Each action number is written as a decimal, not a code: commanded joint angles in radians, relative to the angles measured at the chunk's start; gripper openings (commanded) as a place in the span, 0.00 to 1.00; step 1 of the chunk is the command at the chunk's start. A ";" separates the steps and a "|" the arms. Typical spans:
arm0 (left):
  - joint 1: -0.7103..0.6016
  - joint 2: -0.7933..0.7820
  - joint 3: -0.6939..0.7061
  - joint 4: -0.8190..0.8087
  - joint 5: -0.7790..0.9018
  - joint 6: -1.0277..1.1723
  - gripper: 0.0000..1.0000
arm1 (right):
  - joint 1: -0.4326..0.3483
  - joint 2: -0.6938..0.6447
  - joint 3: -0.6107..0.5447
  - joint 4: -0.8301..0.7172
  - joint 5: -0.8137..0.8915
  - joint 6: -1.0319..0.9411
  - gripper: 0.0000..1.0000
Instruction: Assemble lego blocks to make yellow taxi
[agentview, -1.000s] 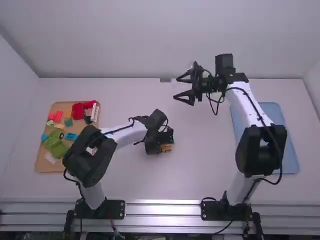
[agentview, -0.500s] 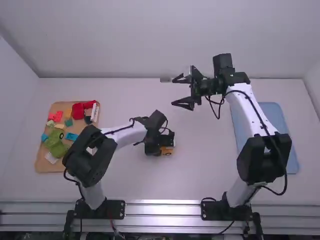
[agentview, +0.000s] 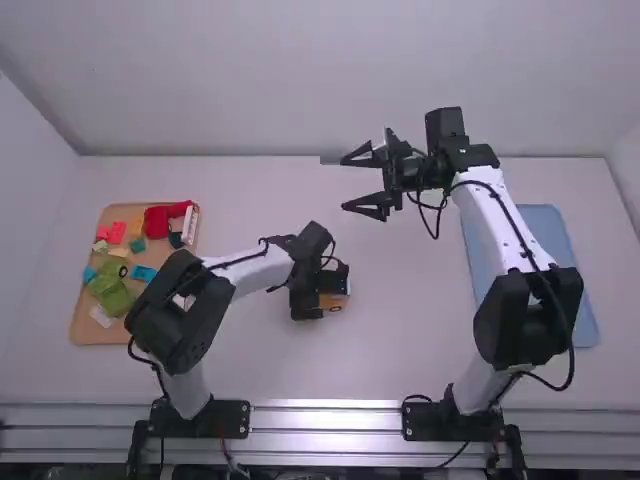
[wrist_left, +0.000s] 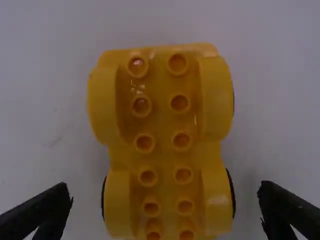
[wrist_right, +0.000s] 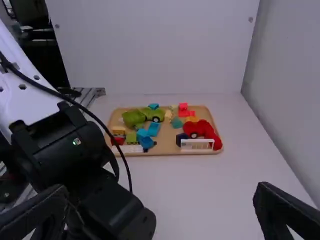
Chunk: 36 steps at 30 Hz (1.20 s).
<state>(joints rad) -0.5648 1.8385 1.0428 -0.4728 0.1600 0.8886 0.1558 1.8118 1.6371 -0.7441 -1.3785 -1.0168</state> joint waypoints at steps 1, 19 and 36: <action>0.008 -0.008 0.034 -0.011 -0.087 -0.087 0.99 | 0.000 -0.020 0.032 0.000 -0.047 0.005 0.99; 0.547 -0.494 0.082 -0.185 -0.071 -0.865 0.99 | 0.121 -0.020 0.031 0.242 0.067 0.216 0.99; 0.984 -0.657 0.080 -0.464 -0.300 -1.416 0.99 | 0.193 -0.019 0.031 0.355 0.093 0.320 0.99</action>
<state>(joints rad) 0.3847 1.1946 1.1236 -0.9283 -0.1017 -0.4545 0.3340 1.8118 1.6371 -0.3916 -1.2755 -0.7151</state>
